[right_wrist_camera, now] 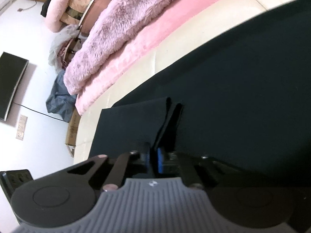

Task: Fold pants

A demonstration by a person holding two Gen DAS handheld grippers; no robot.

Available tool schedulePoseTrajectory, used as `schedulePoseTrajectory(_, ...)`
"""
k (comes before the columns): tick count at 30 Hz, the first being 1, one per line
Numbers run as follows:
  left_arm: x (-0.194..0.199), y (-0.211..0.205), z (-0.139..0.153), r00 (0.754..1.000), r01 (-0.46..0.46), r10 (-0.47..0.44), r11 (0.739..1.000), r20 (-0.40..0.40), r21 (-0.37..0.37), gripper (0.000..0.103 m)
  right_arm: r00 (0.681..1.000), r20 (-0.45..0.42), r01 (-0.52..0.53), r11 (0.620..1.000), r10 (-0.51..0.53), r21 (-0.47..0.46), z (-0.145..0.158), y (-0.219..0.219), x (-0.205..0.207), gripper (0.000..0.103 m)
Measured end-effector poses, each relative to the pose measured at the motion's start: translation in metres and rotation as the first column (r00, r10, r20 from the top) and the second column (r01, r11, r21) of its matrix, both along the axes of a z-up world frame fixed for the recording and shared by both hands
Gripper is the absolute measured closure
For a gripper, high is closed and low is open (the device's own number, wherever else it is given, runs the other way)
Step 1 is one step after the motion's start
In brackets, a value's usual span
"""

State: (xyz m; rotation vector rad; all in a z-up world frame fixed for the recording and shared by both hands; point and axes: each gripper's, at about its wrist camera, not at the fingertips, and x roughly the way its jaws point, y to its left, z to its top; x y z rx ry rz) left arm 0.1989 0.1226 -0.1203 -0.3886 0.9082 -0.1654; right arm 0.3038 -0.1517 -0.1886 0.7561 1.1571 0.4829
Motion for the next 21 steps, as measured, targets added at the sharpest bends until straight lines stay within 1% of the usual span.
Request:
schedulePoseTrajectory(2, -0.006, 0.007, 0.006, 0.999, -0.032, 0.032, 0.999, 0.014, -0.001, 0.102, 1.000, 0.019, -0.015, 1.000, 0.015, -0.025, 0.010, 0.004, 0.001, 0.103)
schedulePoseTrajectory(4, -0.012, 0.013, 0.012, 0.998, -0.058, 0.058, 0.998, 0.028, -0.004, 0.102, 0.998, 0.050, -0.036, 0.998, 0.039, -0.056, 0.026, 0.012, 0.002, 0.103)
schedulePoseTrajectory(8, -0.022, 0.021, 0.030, 0.993, -0.098, 0.098, 0.995, 0.067, -0.002, 0.101, 0.989, 0.113, -0.081, 0.991, 0.092, -0.104, 0.072, 0.028, 0.009, 0.103)
schedulePoseTrajectory(10, -0.025, 0.022, 0.038, 0.990, -0.116, 0.116, 0.993, 0.078, 0.007, 0.092, 0.983, 0.143, -0.099, 0.985, 0.119, -0.140, 0.098, 0.032, 0.013, 0.103)
schedulePoseTrajectory(11, -0.027, 0.022, 0.042, 0.989, -0.127, 0.125, 0.992, 0.081, 0.016, 0.092, 0.977, 0.165, -0.107, 0.982, 0.132, -0.154, 0.113, 0.032, 0.015, 0.103)
schedulePoseTrajectory(15, -0.030, 0.020, 0.055, 0.985, -0.150, 0.145, 0.987, 0.097, 0.052, 0.092, 0.952, 0.242, -0.135, 0.969, 0.185, -0.208, 0.172, 0.026, 0.019, 0.103)
schedulePoseTrajectory(17, -0.031, 0.015, 0.062, 0.983, -0.151, 0.143, 0.986, 0.113, 0.068, 0.092, 0.939, 0.270, -0.144, 0.958, 0.212, -0.250, 0.200, 0.022, 0.020, 0.103)
schedulePoseTrajectory(21, -0.033, 0.004, 0.074, 0.982, -0.145, 0.133, 0.986, 0.137, 0.081, 0.089, 0.927, 0.304, -0.126, 0.945, 0.221, -0.301, 0.247, -0.009, 0.020, 0.103)
